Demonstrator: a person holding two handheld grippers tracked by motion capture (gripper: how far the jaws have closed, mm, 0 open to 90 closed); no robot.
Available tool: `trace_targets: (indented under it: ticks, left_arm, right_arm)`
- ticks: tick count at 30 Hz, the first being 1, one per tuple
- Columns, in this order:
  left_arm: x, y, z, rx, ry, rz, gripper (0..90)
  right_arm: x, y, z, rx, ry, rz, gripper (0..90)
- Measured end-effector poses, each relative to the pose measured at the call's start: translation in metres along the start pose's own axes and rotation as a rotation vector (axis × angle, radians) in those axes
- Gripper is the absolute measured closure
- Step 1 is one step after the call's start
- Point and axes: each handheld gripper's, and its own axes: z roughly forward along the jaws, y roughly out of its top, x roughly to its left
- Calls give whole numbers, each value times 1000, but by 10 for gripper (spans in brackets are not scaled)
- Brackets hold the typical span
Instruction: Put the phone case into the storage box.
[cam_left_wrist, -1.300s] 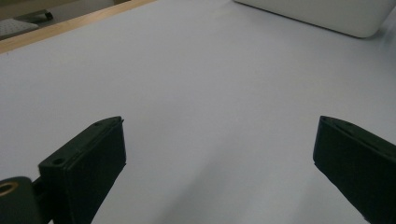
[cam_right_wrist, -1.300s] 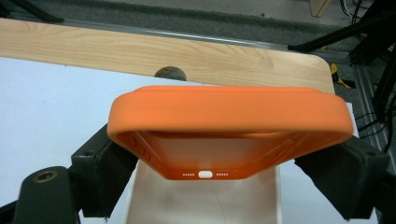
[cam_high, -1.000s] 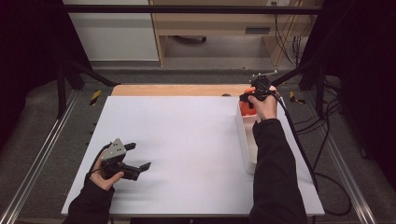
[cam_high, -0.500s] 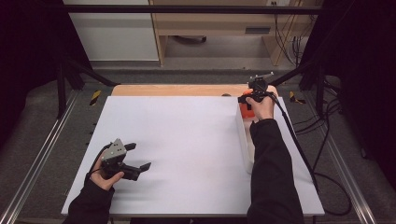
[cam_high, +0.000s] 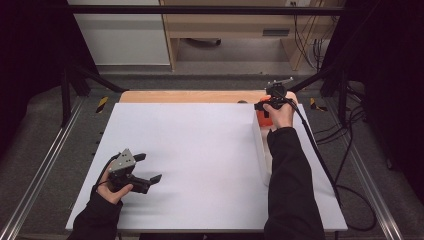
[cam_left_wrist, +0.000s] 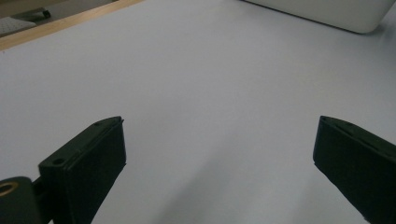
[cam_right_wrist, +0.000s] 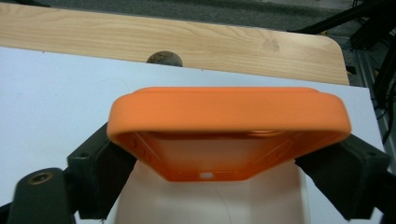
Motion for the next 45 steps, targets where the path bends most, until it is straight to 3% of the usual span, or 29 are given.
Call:
trace_targets:
  ticks: [2, 6, 12, 25, 36, 45]
  left_arm:
    - [0, 0, 0, 0, -1, 0, 21]
    - [-1, 0, 1, 0, -2, 3, 21]
    - [-1, 0, 0, 1, -4, 4, 22]
    - [-1, 0, 0, -2, -2, 4, 23]
    - [-2, 1, -1, -13, 0, 4, 22]
    - [-1, 2, -2, -25, 1, -1, 22]
  right_arm:
    - [0, 0, 0, 14, 26, -1, 60]
    - [-1, -1, 1, 19, 25, -16, 19]
    - [0, -2, -1, -11, 33, -57, 5]
    - [-2, -5, -18, -55, 43, -74, 5]
    - [7, -21, -54, -152, 149, -125, 5]
    - [14, -46, -87, -249, 283, -193, 5]
